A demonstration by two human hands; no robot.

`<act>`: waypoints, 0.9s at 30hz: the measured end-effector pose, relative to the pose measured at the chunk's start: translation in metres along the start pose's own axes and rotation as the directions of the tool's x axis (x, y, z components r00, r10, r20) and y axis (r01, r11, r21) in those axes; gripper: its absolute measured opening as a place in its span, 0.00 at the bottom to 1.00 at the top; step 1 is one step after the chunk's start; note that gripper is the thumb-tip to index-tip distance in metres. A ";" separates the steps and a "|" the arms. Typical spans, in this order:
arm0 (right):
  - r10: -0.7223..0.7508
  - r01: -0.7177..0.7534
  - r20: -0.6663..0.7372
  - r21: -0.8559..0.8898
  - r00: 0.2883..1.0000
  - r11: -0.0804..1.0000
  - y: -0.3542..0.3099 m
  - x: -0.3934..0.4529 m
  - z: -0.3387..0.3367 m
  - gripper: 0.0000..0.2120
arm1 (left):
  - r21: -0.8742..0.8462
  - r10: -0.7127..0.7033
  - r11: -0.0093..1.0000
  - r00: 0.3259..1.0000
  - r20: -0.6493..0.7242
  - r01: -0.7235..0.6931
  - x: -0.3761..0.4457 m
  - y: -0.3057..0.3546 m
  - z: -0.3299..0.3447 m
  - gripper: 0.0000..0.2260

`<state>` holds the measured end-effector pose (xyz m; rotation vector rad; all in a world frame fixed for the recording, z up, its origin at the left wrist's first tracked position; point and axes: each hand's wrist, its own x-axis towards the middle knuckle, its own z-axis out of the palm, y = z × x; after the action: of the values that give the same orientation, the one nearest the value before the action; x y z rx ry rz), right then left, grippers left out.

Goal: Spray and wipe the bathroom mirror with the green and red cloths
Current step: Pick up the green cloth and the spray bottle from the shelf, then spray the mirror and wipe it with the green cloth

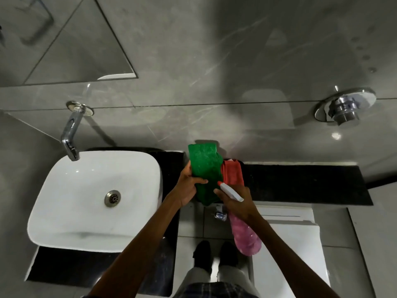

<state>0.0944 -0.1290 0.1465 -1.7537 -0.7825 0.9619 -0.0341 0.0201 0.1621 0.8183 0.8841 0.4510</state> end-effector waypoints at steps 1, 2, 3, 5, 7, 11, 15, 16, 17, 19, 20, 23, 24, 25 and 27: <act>0.001 -0.001 -0.008 -0.018 1.000 1.000 0.006 0.002 -0.006 0.08 | 0.000 -0.016 1.000 1.000 -0.009 0.016 0.002 -0.004 0.004 0.36; -0.006 0.005 -0.029 -0.036 1.000 0.999 0.011 0.004 -0.013 0.09 | -0.005 -0.030 1.000 0.999 -0.017 0.030 0.003 -0.006 0.006 0.35; -0.015 0.012 -0.057 -0.049 0.998 0.999 0.018 0.008 -0.025 0.11 | -0.007 -0.044 0.999 0.999 -0.022 0.044 0.006 -0.010 0.010 0.34; -0.060 0.055 -0.092 -0.049 0.994 0.997 0.029 0.016 -0.051 0.05 | -0.010 -0.059 0.998 0.998 -0.033 0.059 0.012 -0.013 0.015 0.34; -0.086 0.085 -0.201 -0.012 0.976 0.996 0.038 0.029 -0.076 0.05 | -0.018 -0.071 0.997 0.996 -0.050 0.070 0.017 -0.014 0.018 0.35; -0.022 0.073 -0.423 0.104 0.906 0.992 0.051 0.072 -0.101 0.13 | -0.045 -0.092 0.995 0.994 -0.060 0.089 0.026 -0.018 0.026 0.35; 0.120 -0.024 -0.486 0.199 0.866 0.980 0.063 0.099 -0.113 0.14 | -0.043 -0.110 0.993 0.991 -0.073 0.108 0.031 -0.019 0.033 0.36; 0.142 -0.037 -0.493 0.216 0.858 0.976 0.067 0.102 -0.116 0.14 | -0.036 -0.116 0.993 0.991 -0.073 0.114 0.031 -0.019 0.034 0.36; 0.166 -0.055 -0.502 0.228 0.849 0.972 0.071 0.103 -0.117 0.15 | -0.030 -0.121 0.992 0.990 -0.070 0.119 0.030 -0.018 0.036 0.36; 0.185 -0.090 -0.513 0.205 0.838 0.975 0.074 0.101 -0.118 0.19 | -0.025 -0.127 0.992 0.989 -0.069 0.126 0.028 -0.016 0.038 0.36; 0.192 -0.109 -0.503 0.191 0.843 0.976 0.072 0.100 -0.117 0.21 | -0.024 -0.124 0.992 0.990 -0.068 0.123 0.026 -0.014 0.038 0.36; 0.244 -0.209 -0.484 0.127 0.840 0.970 0.063 0.095 -0.118 0.31 | -0.023 -0.113 0.993 0.992 -0.050 0.112 0.018 -0.005 0.036 0.35; 0.225 -0.227 -0.529 0.063 0.818 0.972 0.058 0.090 -0.115 0.34 | -0.024 -0.108 0.994 0.994 -0.035 0.107 0.013 0.000 0.034 0.35; 0.155 -0.219 -0.584 -0.040 0.797 0.975 0.050 0.083 -0.106 0.35 | -0.027 -0.092 0.995 0.996 -0.016 0.091 0.006 0.008 0.032 0.35; -0.079 -0.092 -0.598 -0.249 0.797 0.964 0.022 0.062 -0.072 0.35 | -0.040 -0.051 0.998 0.999 0.019 0.052 -0.012 0.025 0.023 0.36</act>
<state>0.1894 -0.1160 0.1272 -2.1340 -0.4921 0.2466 -0.0225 0.0179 0.1965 0.7599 0.8750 0.4145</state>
